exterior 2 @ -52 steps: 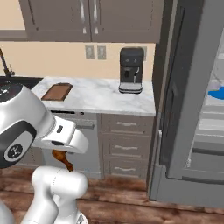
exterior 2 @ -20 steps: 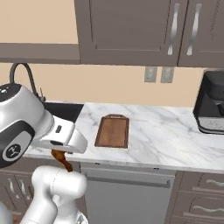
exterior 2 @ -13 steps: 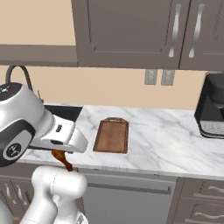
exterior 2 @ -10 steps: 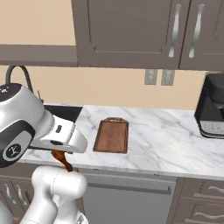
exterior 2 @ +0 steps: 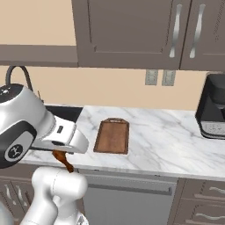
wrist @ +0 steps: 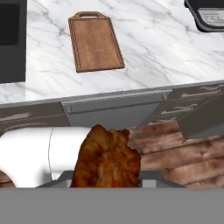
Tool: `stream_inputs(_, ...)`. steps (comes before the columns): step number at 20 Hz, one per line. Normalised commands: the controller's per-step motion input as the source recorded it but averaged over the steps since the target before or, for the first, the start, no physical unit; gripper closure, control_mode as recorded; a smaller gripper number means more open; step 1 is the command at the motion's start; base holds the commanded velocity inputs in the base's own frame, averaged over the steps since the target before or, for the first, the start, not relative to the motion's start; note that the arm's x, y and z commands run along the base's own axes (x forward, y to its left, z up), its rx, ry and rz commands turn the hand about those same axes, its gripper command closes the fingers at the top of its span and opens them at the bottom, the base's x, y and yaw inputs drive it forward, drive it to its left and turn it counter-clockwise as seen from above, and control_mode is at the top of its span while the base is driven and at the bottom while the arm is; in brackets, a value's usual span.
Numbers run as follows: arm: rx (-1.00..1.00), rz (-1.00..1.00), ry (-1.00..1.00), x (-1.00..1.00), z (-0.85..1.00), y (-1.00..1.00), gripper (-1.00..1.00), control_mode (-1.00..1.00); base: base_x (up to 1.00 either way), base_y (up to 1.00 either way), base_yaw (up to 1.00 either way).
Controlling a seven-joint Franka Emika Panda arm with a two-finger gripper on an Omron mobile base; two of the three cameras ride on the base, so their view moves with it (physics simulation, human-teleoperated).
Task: Retrieve the chicken drumstick from the fridge and place it on the cutting board.
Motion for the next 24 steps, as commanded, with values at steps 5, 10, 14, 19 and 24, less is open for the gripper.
stream_inputs(5, 0.01, 0.1, 0.0, 0.42, -0.16, 0.0, 1.0, -1.0, 0.0, 0.0, 0.0)
stream_inputs(10, 0.02, 0.1, 0.0, 0.61, -0.23, -0.02, 1.0, -1.0, 0.0, 0.0, 0.0)
stream_inputs(14, 0.0, 0.08, 0.06, 0.89, -0.51, 0.0, 1.0, -1.0, 0.0, 0.0, 0.0)
stream_inputs(19, -0.01, 0.01, 0.2, 0.94, -0.35, 0.0, 1.0, -1.0, 0.0, 0.0, 0.0)
stream_inputs(24, 0.0, 0.01, 0.05, 0.97, -0.52, -0.05, 1.0, -1.0, 0.0, 0.0, 0.0)
